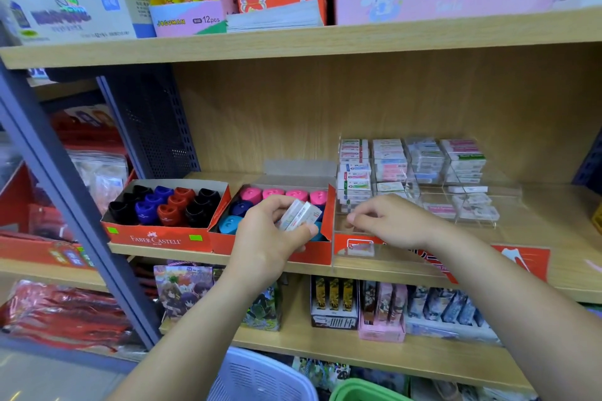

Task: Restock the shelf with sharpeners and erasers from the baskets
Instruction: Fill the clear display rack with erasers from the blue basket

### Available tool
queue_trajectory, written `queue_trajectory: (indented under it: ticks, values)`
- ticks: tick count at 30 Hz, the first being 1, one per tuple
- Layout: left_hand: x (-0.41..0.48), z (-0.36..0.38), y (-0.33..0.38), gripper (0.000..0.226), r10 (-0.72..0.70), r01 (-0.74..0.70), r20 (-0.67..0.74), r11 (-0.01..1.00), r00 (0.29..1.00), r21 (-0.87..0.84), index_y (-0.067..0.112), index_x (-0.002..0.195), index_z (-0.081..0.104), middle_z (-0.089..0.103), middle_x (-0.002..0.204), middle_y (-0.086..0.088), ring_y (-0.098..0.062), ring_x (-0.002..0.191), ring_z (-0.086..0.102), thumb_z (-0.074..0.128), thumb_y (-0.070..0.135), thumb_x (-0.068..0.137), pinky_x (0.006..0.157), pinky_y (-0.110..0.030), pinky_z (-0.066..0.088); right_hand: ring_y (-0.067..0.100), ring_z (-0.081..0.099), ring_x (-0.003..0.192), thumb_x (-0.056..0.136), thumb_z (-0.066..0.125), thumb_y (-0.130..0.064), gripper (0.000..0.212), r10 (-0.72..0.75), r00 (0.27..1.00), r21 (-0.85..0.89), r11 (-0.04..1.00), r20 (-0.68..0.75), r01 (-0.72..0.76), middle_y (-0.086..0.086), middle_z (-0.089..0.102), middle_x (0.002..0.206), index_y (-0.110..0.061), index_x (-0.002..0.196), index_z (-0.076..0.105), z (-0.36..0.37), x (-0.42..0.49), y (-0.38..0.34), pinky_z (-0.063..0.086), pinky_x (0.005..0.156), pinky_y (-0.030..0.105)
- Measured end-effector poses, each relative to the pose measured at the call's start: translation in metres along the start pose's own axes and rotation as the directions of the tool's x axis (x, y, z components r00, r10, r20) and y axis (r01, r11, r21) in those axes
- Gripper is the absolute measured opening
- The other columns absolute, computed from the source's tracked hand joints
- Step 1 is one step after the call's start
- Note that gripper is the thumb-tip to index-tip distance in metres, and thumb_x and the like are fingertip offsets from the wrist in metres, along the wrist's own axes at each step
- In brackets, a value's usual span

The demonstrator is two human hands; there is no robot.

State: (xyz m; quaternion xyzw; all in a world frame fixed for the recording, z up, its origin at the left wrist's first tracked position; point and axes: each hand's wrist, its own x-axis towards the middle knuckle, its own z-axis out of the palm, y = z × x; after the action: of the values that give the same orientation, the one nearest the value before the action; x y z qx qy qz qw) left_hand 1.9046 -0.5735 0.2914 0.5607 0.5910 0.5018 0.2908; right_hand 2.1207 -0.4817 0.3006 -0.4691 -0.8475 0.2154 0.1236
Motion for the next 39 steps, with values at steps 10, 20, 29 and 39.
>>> queue_trajectory:
  ticks: [10,20,29,39]
  values:
    - [-0.001,0.023,0.032,0.036,0.088,-0.085,0.053,0.995,0.995,-0.052,0.024,0.103,0.069,0.076,0.093,0.003,-0.016,0.081,0.074,0.089,0.015,0.075,0.068,-0.038,0.064,0.006,0.065,0.074,0.098,0.063,-0.028,0.016,-0.132,0.94,0.458,0.847,-0.314,0.272,-0.007,0.074,0.09,-0.028,0.11,0.073,-0.012,-0.041,-0.035,0.051,0.065,0.02]
    - [-0.011,0.023,0.043,0.049,0.086,-0.075,0.087,0.99,0.992,-0.121,0.02,0.122,0.066,0.077,0.104,0.006,-0.011,0.095,0.074,0.086,0.017,0.078,0.083,-0.037,0.063,0.016,0.064,0.062,0.1,0.061,-0.026,0.017,0.024,0.955,0.595,0.787,-0.295,0.164,0.001,0.069,0.07,-0.012,0.091,0.066,-0.015,-0.049,-0.024,0.053,0.066,0.037]
    - [-0.009,0.03,0.041,0.039,0.067,-0.052,0.114,0.99,0.991,-0.132,0.015,0.123,0.067,0.079,0.098,0.002,-0.017,0.087,0.076,0.079,0.012,0.085,0.076,-0.033,0.063,0.021,0.071,0.075,0.093,0.067,0.0,0.017,-0.046,0.947,0.645,0.722,-0.318,0.251,0.015,0.072,0.092,-0.011,0.105,0.071,-0.021,-0.055,-0.018,0.058,0.069,0.029]
    - [0.002,0.028,0.037,0.019,0.05,-0.049,0.066,0.999,0.997,-0.017,0.02,0.108,0.064,0.077,0.081,0.002,-0.019,0.075,0.073,0.074,0.016,0.091,0.064,-0.032,0.06,0.015,0.067,0.07,0.089,0.073,-0.005,0.013,0.216,0.879,0.656,0.743,-0.424,0.134,0.005,0.076,0.09,-0.014,0.098,0.072,-0.038,-0.052,0.015,0.057,0.067,0.031]
